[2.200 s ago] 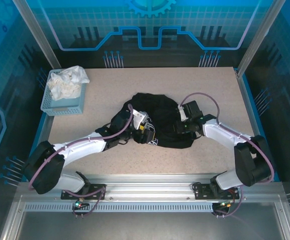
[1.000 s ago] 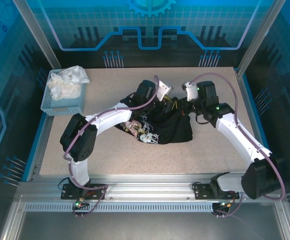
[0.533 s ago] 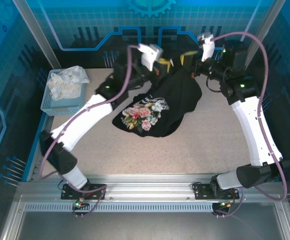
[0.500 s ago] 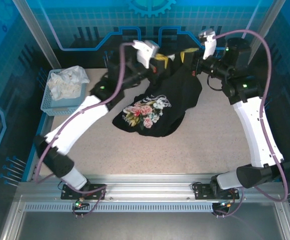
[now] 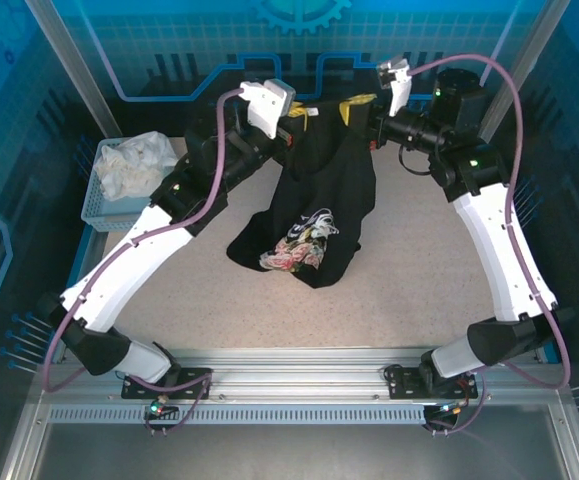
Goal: Fold the inside-out t-shirt
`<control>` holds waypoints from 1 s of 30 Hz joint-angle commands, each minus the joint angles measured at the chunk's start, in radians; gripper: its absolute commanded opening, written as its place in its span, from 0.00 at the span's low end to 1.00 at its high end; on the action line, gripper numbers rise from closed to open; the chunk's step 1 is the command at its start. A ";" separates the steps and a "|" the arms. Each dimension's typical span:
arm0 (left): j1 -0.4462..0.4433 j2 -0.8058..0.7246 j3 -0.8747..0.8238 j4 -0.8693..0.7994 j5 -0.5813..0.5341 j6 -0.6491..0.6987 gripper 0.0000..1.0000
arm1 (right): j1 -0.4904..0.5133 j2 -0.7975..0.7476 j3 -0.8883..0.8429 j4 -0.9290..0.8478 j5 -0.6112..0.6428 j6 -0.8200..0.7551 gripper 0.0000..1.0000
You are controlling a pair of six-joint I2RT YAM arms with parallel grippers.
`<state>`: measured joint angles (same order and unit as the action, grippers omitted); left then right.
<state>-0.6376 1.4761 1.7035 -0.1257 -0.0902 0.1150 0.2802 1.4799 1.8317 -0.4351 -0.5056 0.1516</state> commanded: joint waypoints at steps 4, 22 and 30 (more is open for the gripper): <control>0.039 0.006 -0.098 0.021 -0.147 0.009 0.00 | 0.010 -0.046 -0.205 0.029 0.035 0.057 0.01; 0.408 -0.041 -0.731 0.072 -0.264 -0.344 0.57 | 0.277 0.183 -0.473 0.277 -0.079 0.248 0.41; 0.404 -0.168 -0.955 0.173 0.102 -0.603 0.75 | 0.050 0.099 -0.668 0.157 0.175 0.156 0.61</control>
<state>-0.2283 1.3151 0.7975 -0.0380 -0.1925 -0.3374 0.3931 1.5631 1.2026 -0.2173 -0.4541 0.3447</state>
